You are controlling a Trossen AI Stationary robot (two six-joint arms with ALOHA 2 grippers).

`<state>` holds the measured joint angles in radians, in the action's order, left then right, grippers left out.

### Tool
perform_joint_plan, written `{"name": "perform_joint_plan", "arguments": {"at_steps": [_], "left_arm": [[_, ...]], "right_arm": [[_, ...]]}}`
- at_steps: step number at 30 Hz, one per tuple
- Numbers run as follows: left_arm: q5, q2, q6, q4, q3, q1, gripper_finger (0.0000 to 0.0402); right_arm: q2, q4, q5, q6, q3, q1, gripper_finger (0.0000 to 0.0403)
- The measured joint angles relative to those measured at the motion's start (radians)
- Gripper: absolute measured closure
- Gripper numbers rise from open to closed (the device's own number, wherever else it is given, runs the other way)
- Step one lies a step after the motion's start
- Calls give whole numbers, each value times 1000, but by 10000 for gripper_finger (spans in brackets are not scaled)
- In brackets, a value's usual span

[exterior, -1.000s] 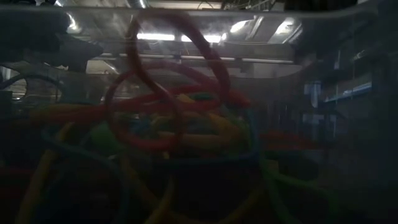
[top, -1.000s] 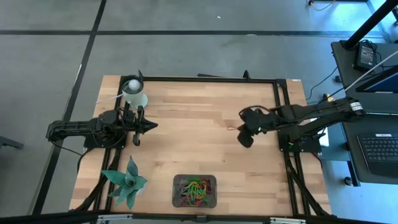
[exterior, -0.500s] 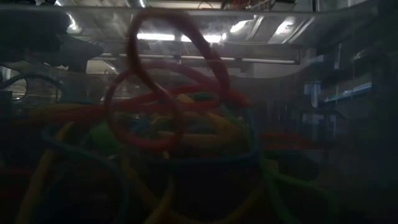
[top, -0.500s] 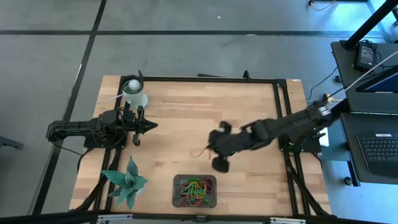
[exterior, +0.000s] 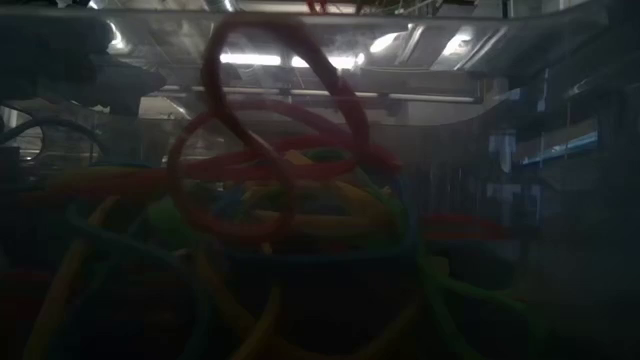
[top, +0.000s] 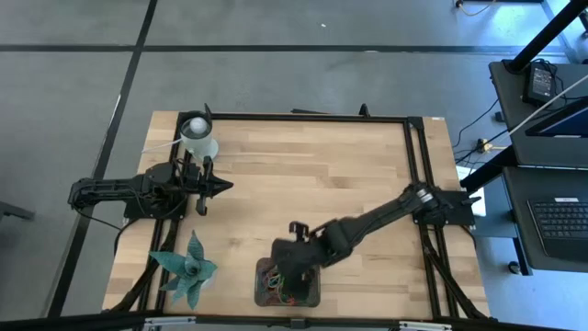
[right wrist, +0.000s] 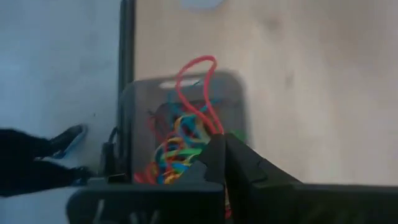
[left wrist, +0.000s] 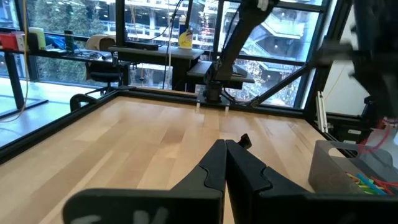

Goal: Pick and place rubber bands into bin
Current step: Put the red rubber band into the black bin

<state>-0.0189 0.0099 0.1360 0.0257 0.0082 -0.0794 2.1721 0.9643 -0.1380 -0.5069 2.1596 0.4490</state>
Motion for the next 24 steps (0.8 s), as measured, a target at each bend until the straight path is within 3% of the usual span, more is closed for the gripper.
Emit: {"name": "perform_joint_plan", "arguments": {"at_steps": [14, 24], "left_arm": [[0, 0, 0, 0, 0, 0, 400], [0, 0, 0, 0, 0, 0, 400]], "right_arm": [[214, 15, 83, -99, 12, 32, 403], [228, 13, 98, -145, 12, 30, 378]]}}
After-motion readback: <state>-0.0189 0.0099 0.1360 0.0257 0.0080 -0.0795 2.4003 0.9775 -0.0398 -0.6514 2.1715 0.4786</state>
